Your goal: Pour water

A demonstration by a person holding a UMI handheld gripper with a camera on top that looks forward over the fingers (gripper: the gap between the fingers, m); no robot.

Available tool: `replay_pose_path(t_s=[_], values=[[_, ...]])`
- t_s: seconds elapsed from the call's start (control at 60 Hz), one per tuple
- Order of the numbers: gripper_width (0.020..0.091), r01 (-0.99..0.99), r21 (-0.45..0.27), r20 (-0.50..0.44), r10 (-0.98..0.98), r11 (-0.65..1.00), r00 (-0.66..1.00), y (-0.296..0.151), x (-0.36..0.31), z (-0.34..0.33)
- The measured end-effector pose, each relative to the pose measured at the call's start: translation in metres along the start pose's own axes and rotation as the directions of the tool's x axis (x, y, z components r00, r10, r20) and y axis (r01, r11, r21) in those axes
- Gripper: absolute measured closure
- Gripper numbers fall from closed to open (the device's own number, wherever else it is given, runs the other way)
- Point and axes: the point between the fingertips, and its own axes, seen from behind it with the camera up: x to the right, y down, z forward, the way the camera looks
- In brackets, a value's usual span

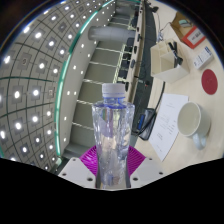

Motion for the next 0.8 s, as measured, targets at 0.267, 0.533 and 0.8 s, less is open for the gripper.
replay_pose_path(t_s=[0.267,0.533,0.8], values=[[0.0765,0.595,0.070,-0.072,-0.591,0.800,0.803,-0.122,-0.045,-0.029],[0.0765,0.908,-0.091,-0.230,-0.896,0.409,0.381,-0.212,0.026,-0.053],[0.0762,0.933,-0.280,-0.202,-0.964,0.227,0.174,-0.212,0.155,-0.069]])
